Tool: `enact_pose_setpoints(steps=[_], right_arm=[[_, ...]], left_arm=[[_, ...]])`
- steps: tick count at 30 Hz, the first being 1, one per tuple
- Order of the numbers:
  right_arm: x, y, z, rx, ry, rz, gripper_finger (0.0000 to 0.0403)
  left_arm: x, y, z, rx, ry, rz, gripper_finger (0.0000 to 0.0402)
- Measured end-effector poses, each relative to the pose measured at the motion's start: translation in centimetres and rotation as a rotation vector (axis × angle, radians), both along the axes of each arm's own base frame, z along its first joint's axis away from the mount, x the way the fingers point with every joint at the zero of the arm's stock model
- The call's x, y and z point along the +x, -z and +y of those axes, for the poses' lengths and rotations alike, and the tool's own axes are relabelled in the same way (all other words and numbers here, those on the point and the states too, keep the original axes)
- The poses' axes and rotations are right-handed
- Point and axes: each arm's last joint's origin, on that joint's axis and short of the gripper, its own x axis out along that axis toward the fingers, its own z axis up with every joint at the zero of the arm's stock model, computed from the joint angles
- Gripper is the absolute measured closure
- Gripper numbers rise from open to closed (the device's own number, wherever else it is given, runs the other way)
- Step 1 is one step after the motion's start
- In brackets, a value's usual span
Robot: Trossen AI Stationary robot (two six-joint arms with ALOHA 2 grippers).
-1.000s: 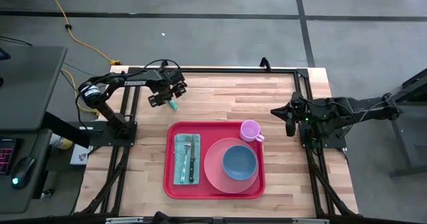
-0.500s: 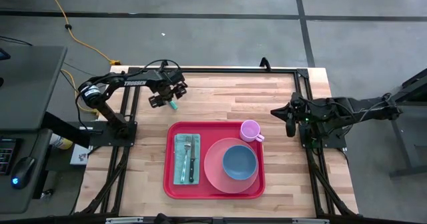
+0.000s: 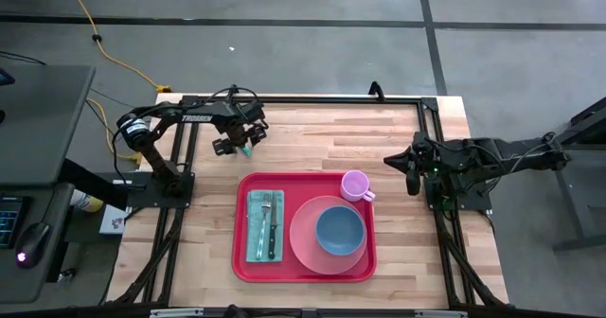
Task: Set up tray
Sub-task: Put the blue spoon on the blue napkin to the left of the blue fork
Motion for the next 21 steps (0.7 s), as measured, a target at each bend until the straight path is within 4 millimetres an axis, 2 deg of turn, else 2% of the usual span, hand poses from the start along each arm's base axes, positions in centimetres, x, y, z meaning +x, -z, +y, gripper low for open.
enact_pose_setpoints(steps=[9,12,16,21], right_arm=[[0.01,0.00,-0.01,0.003,0.005,-0.001,0.0403],[0.01,0.01,-0.01,0.003,0.005,-0.001,0.0403],[0.01,0.00,-0.02,0.002,0.007,-0.001,0.0403],[0.01,-0.01,-0.02,0.002,0.007,-0.002,0.0403]], left_arm=[[-0.03,0.09,0.04,0.003,0.031,0.003,0.0071],[-0.06,0.11,0.03,0.003,0.035,0.004,0.0085],[-0.16,0.17,-0.05,-0.004,0.060,0.015,0.0135],[-0.15,0.17,-0.06,-0.004,0.085,0.017,0.0223]])
